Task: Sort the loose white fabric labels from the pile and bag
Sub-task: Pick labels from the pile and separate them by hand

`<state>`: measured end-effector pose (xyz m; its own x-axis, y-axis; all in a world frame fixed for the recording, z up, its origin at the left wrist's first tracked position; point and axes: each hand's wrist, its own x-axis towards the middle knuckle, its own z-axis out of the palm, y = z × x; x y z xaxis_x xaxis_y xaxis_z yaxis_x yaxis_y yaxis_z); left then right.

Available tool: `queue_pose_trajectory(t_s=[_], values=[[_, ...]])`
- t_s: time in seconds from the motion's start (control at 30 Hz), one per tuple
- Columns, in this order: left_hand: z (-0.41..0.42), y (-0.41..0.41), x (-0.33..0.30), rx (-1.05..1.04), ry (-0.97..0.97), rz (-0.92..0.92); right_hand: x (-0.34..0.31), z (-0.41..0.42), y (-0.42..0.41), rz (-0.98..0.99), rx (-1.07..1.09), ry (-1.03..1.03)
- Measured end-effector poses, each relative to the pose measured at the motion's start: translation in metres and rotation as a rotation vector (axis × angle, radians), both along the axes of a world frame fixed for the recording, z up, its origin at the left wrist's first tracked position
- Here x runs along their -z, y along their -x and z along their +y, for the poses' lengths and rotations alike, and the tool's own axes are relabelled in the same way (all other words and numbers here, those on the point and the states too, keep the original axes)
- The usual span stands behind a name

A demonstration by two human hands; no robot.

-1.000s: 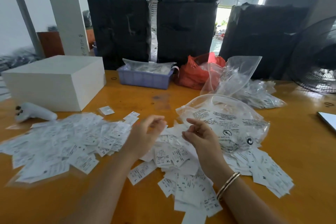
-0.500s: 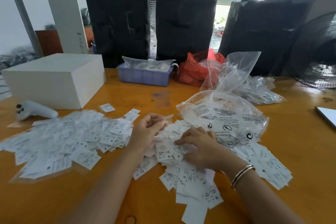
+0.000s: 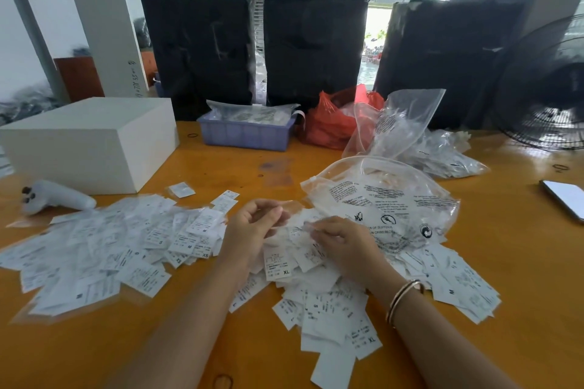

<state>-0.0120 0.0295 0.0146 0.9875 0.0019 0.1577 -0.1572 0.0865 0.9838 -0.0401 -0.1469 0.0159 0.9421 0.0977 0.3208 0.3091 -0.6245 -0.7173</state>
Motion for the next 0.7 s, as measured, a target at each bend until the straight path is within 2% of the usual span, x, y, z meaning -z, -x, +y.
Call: queue_pose_trajectory(t_s=[0.17,0.27,0.33,0.37,0.47,0.53,0.6,0.7], values=[[-0.001,-0.001,0.002,0.015,-0.053,-0.024,0.0,-0.003,0.004,-0.058,0.103,-0.364],[-0.002,-0.002,0.004,0.057,-0.156,-0.078,0.0,0.001,0.005,-0.037,0.144,-0.415],[-0.001,-0.002,0.005,0.094,-0.295,-0.155,-0.001,0.006,0.006,-0.003,0.111,-0.465],[-0.001,-0.002,0.006,0.117,-0.355,-0.186,-0.001,0.008,0.007,0.011,0.069,-0.454],[0.0,-0.001,0.006,0.167,-0.423,-0.203,0.002,0.011,0.005,-0.003,0.043,-0.229],[0.001,0.0,0.003,0.214,-0.355,-0.13,0.002,0.013,0.004,-0.008,0.08,-0.29],[0.002,0.0,0.0,0.291,-0.188,0.008,0.001,0.014,0.004,-0.006,0.087,-0.485],[0.003,0.0,0.0,0.251,-0.083,0.076,-0.001,0.016,0.005,0.024,0.049,-0.665]])
